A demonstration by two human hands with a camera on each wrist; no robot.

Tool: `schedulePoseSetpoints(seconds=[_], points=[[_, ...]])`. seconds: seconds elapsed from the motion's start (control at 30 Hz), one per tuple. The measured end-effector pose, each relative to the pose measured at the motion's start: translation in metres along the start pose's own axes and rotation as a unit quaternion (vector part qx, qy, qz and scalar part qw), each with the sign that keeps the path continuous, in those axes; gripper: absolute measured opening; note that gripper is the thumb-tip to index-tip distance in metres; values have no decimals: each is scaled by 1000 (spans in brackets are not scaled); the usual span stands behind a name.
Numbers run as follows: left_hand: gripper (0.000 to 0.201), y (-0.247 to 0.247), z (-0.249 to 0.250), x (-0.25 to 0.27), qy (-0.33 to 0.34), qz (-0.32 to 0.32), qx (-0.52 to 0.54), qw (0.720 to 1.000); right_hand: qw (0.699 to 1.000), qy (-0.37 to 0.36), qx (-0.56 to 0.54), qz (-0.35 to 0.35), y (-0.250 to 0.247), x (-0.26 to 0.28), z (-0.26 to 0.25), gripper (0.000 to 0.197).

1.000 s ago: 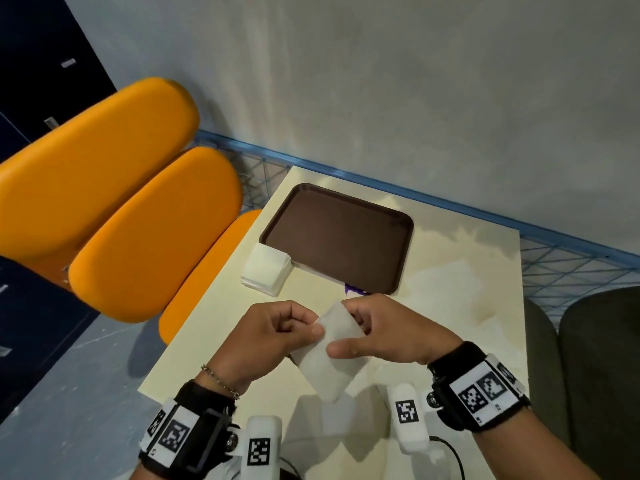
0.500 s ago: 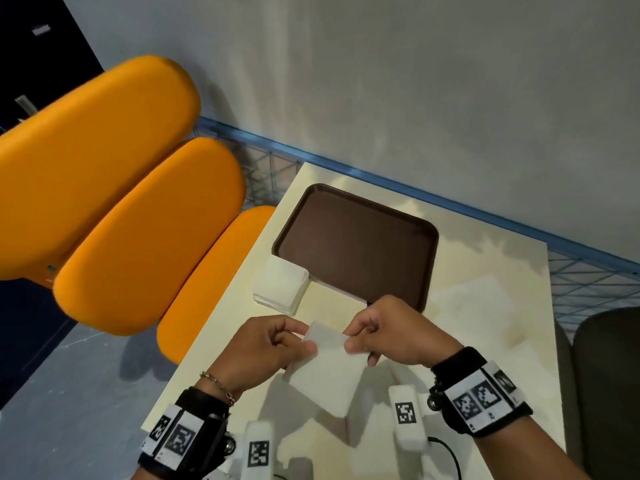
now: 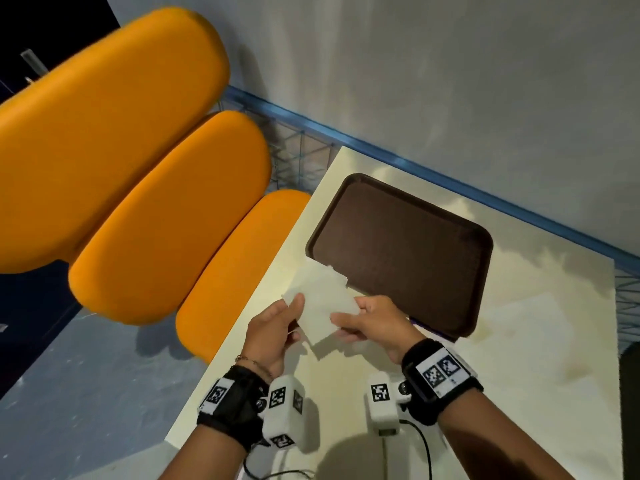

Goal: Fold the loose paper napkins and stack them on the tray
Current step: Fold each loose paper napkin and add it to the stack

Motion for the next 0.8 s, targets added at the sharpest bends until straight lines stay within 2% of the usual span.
schedulePoseSetpoints(seconds=[0.07,0.17,0.23,0.3,0.47,0.6,0.8], points=[[23,-8,1,-17,7,52,-43,998,998,6,-11,65,-4,-16,3,17],[7,-18,6,-41,48,120,-122,984,995,13,8,94,-5,-40,5,38],[2,-19,14,-52,70,144,-161,974,994,9,26,109,-4,-55,8,36],[7,-19,20,-60,91,163,-205,961,990,9,48,133,-6,-65,12,32],[5,-22,22,-70,111,188,-280,935,980,14,95,177,-5,-74,18,48],[5,-27,20,-77,102,199,-286,932,976,8,101,194,-2,-77,19,40],[5,-30,18,-80,94,201,-298,929,972,7,114,203,-4,-83,29,41]])
Point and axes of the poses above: each hand's wrist, its own x-axis away from the middle knuckle, its own y-axis out of the palm, z = x × y, the point moved 5 cm from there along -x, towards the middle knuckle, and after that the axes turned 10 degrees about -y, right-handed, at the moved point
